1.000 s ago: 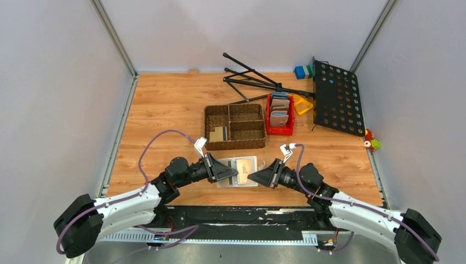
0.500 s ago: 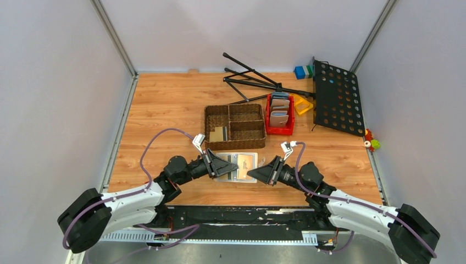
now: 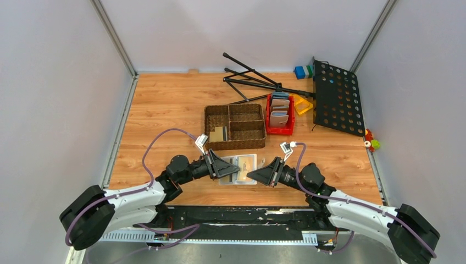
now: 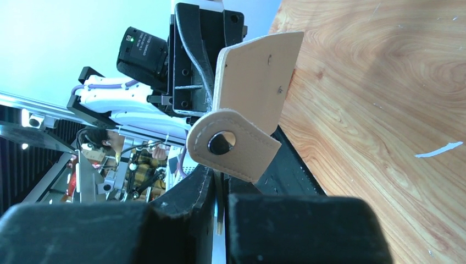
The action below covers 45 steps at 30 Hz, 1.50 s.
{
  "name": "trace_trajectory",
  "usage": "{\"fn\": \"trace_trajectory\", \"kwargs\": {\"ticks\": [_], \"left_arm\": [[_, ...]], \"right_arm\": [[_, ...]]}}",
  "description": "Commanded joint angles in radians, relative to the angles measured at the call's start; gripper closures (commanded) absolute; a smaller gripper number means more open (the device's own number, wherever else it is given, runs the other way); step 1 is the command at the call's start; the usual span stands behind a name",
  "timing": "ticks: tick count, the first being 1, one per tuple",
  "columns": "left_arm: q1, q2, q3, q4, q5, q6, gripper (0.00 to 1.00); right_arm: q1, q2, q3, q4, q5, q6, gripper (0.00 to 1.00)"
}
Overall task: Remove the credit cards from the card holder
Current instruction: Remove the credit card from the card holder.
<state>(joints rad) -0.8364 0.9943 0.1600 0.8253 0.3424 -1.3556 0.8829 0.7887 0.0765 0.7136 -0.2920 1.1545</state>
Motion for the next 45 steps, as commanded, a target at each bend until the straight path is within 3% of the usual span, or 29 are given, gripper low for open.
{"fn": "trace_trajectory", "kwargs": {"ticks": [1, 9, 14, 22, 33, 37, 40, 45], "left_arm": [[-0.035, 0.009, 0.064, -0.002, 0.11, 0.017, 0.7], [-0.035, 0.008, 0.066, -0.023, 0.113, 0.025, 0.71], [-0.034, 0.015, 0.029, 0.159, 0.119, -0.054, 0.84], [-0.03, 0.046, -0.007, 0.357, 0.13, -0.103, 0.91], [-0.03, 0.162, 0.014, 0.508, 0.212, -0.149, 0.9], [-0.03, 0.193, 0.013, 0.546, 0.222, -0.159, 0.84], [-0.03, 0.214, 0.012, 0.586, 0.224, -0.177, 0.87], [-0.03, 0.224, -0.008, 0.603, 0.199, -0.175, 0.95]], "right_arm": [[0.02, -0.034, 0.016, 0.074, -0.032, -0.002, 1.0], [0.021, -0.053, 0.0, 0.054, -0.019, -0.002, 1.0], [0.015, -0.048, 0.002, -0.039, 0.012, -0.008, 1.0], [0.008, -0.051, -0.018, -0.071, 0.043, 0.002, 0.96], [0.002, -0.043, -0.025, 0.043, 0.003, 0.018, 0.87], [0.002, -0.048, -0.028, 0.072, -0.004, 0.027, 0.95], [0.001, -0.048, -0.023, 0.052, -0.006, 0.021, 0.98], [-0.006, -0.066, -0.044, 0.048, 0.014, 0.039, 0.83]]}}
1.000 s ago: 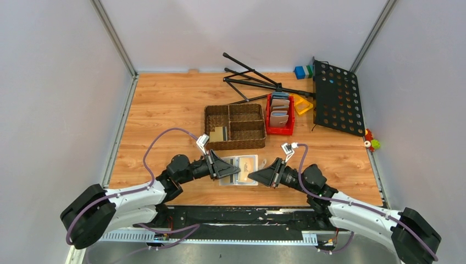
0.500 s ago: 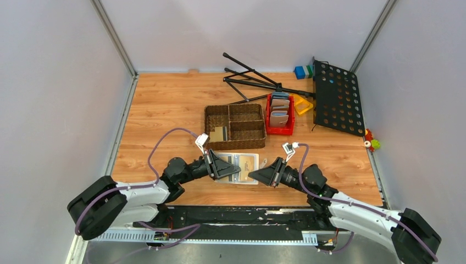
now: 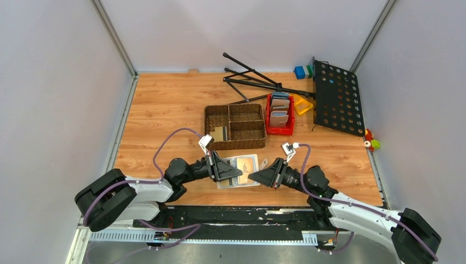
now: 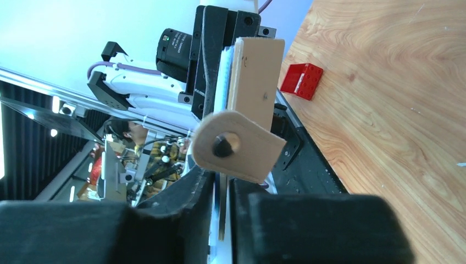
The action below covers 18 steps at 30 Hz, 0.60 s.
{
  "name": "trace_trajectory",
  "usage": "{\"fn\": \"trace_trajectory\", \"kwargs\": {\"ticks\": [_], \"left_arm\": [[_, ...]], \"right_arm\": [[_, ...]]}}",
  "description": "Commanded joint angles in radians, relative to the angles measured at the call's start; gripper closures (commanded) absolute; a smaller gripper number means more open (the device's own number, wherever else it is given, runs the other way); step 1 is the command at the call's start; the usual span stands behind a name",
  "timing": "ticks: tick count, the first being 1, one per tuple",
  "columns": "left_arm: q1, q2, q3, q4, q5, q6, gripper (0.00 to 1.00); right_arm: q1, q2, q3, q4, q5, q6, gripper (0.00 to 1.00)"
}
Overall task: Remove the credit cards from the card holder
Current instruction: Remove the credit card from the card holder.
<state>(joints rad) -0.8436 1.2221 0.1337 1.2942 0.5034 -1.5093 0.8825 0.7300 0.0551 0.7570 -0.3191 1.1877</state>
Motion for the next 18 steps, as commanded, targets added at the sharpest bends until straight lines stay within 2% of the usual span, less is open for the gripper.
{"fn": "trace_trajectory", "kwargs": {"ticks": [1, 3, 5, 13, 18], "left_arm": [[-0.022, -0.003, 0.018, 0.128, 0.039, -0.017, 0.96], [-0.023, 0.0, 0.019, 0.113, 0.044, -0.011, 0.96], [-0.023, 0.002, 0.021, 0.101, 0.05, -0.006, 0.96], [-0.02, 0.008, 0.028, 0.069, 0.063, -0.003, 0.95], [-0.005, -0.006, 0.018, 0.06, 0.064, 0.0, 0.95]], "right_arm": [[-0.008, -0.016, -0.026, -0.005, 0.047, 0.009, 0.78], [-0.01, -0.044, -0.033, -0.024, 0.056, 0.013, 0.72], [-0.015, -0.068, -0.034, -0.046, 0.062, 0.011, 0.71], [-0.026, -0.167, -0.05, -0.142, 0.109, 0.035, 0.99], [-0.037, -0.225, -0.087, -0.194, 0.127, 0.051, 1.0]]}}
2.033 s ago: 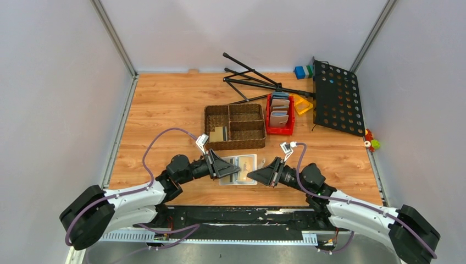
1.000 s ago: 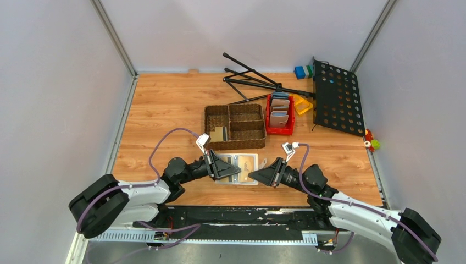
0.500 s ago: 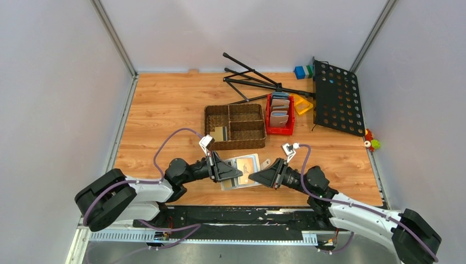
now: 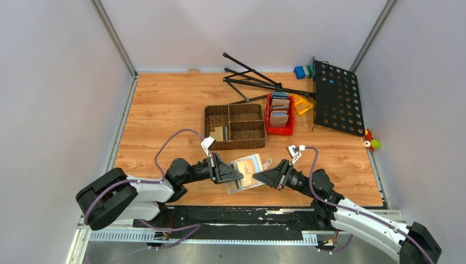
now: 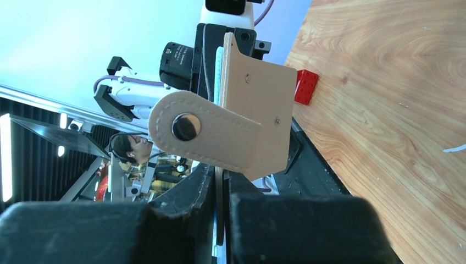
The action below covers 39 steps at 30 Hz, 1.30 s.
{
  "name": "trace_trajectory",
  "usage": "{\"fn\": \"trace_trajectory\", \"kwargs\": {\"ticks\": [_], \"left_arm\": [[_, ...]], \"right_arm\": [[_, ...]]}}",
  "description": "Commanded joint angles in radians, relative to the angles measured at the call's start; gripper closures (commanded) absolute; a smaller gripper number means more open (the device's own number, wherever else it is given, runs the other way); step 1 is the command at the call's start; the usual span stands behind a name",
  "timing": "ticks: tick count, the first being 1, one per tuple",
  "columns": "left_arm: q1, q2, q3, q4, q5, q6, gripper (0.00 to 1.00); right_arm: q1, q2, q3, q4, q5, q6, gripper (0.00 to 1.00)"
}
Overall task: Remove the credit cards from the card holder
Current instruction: Remove the credit card from the card holder.
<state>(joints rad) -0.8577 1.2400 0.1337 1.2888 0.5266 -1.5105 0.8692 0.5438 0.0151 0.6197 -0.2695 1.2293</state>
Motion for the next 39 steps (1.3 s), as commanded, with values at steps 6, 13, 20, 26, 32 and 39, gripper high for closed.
{"fn": "trace_trajectory", "kwargs": {"ticks": [6, 13, 20, 26, 32, 39], "left_arm": [[0.035, -0.073, 0.003, 0.02, 0.041, 0.007, 0.97], [0.036, -0.095, 0.045, -0.135, 0.059, 0.071, 0.76], [0.036, -0.116, 0.024, -0.252, 0.009, 0.096, 0.7], [0.036, -0.143, -0.003, -0.286, -0.022, 0.097, 0.62], [0.037, -0.126, 0.019, -0.22, 0.012, 0.082, 0.61], [0.036, -0.082, 0.009, -0.106, 0.023, 0.043, 0.64]], "right_arm": [[-0.03, -0.081, -0.056, -0.101, 0.085, 0.015, 1.0], [-0.03, -0.022, -0.047, -0.028, 0.052, 0.015, 1.0], [-0.03, 0.008, -0.043, 0.021, 0.054, 0.015, 1.0], [-0.031, -0.03, -0.041, 0.005, 0.055, 0.004, 1.0], [-0.03, -0.016, -0.036, 0.018, 0.035, 0.002, 1.0], [-0.03, 0.04, -0.03, 0.074, 0.006, 0.011, 1.0]]}}
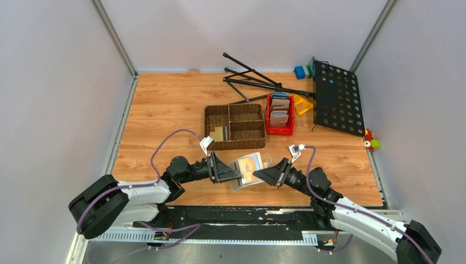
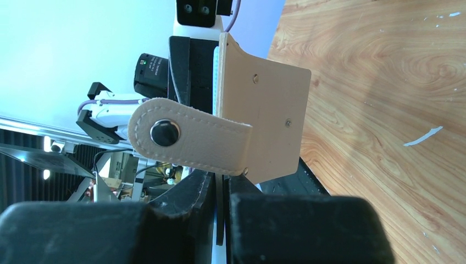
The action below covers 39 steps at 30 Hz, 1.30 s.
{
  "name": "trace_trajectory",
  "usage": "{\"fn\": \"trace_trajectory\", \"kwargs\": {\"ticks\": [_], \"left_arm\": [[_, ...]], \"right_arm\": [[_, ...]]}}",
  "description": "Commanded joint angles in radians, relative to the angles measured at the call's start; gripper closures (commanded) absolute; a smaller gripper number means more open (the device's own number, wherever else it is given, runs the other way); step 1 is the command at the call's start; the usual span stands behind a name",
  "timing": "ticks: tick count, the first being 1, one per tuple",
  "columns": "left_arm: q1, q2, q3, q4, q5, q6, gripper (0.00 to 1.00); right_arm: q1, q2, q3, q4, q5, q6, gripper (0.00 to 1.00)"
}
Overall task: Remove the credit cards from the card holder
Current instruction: Remove the credit card from the card holder.
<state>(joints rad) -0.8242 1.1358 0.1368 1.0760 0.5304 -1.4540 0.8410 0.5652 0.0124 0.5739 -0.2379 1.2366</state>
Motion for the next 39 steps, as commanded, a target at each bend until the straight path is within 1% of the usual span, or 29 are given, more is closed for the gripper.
{"fn": "trace_trajectory", "kwargs": {"ticks": [1, 6, 10, 14, 16, 19, 24, 33, 39], "left_arm": [[0.002, 0.031, 0.006, 0.108, 0.023, -0.014, 0.64], [0.002, 0.066, -0.009, 0.163, 0.024, -0.032, 0.65], [0.002, 0.075, -0.019, 0.163, 0.02, -0.033, 0.67], [0.002, 0.045, -0.031, 0.109, -0.001, -0.014, 0.7], [0.002, 0.011, -0.034, 0.048, -0.01, 0.001, 0.71], [0.002, -0.032, -0.03, -0.022, -0.022, 0.027, 0.67], [0.002, -0.066, 0.0, -0.094, -0.008, 0.053, 0.6], [-0.004, -0.041, -0.002, -0.062, -0.004, 0.05, 0.6], [-0.007, -0.002, -0.008, -0.016, 0.003, 0.034, 0.6]], "right_arm": [[-0.002, 0.028, -0.026, 0.129, -0.032, 0.002, 1.0], [-0.002, 0.07, -0.02, 0.162, -0.056, 0.003, 1.0], [-0.003, 0.051, -0.019, 0.136, -0.031, -0.004, 1.0], [-0.002, -0.005, 0.011, 0.047, -0.015, -0.035, 1.0], [-0.002, -0.031, 0.018, 0.015, -0.011, -0.042, 1.0], [-0.002, -0.045, 0.019, 0.005, -0.015, -0.042, 1.0], [-0.003, -0.018, 0.016, 0.046, -0.038, -0.032, 1.0], [-0.002, 0.098, 0.026, 0.185, -0.111, -0.017, 1.0], [-0.002, 0.114, 0.036, 0.192, -0.121, -0.024, 1.0]]}}
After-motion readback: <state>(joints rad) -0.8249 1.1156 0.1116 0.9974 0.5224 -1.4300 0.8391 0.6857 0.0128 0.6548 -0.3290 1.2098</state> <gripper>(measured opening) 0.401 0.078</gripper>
